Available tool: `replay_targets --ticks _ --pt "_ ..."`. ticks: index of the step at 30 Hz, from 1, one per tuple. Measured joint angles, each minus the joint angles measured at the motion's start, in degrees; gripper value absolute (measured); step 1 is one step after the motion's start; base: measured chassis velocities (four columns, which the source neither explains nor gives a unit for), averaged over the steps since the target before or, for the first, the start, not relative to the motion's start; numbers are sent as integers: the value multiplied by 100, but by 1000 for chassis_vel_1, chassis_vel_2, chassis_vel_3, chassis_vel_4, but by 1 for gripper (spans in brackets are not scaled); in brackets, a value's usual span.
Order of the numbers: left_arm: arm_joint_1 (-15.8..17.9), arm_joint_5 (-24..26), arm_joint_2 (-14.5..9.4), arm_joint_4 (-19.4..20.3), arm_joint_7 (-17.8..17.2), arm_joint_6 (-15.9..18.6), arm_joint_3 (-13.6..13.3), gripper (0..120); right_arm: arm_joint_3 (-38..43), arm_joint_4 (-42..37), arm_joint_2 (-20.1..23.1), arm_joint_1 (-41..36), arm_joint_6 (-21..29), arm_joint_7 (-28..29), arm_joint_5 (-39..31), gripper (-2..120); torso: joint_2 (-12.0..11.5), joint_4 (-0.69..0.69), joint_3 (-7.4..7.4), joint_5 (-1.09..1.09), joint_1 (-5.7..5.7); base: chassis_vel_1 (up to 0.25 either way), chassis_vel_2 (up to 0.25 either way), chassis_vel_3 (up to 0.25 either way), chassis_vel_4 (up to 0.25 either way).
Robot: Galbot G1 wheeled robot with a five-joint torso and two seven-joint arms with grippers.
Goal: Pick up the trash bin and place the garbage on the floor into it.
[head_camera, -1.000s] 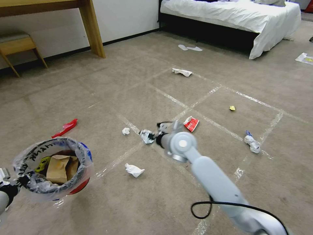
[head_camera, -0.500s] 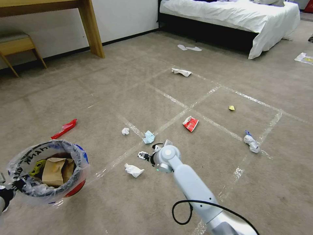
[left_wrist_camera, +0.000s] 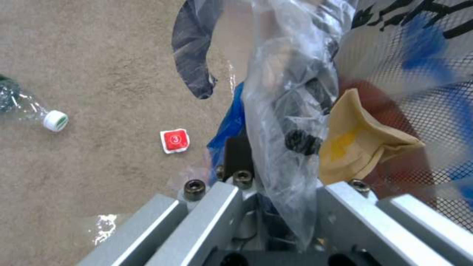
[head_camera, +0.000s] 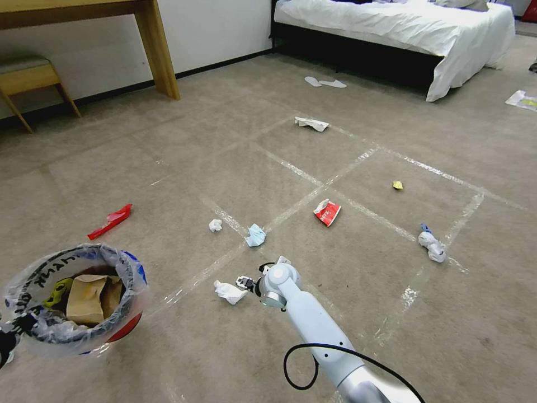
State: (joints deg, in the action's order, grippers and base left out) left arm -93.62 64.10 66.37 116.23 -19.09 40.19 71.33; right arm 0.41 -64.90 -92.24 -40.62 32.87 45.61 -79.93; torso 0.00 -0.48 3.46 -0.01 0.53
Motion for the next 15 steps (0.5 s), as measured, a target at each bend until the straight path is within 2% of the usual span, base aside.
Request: replay_targets --ticks 15 --pt "-42 -2 -10 -53 47 -8 83 0 -260 464 9 179 69 -543 166 94 0 0 0 0 0 0 0 0 0"
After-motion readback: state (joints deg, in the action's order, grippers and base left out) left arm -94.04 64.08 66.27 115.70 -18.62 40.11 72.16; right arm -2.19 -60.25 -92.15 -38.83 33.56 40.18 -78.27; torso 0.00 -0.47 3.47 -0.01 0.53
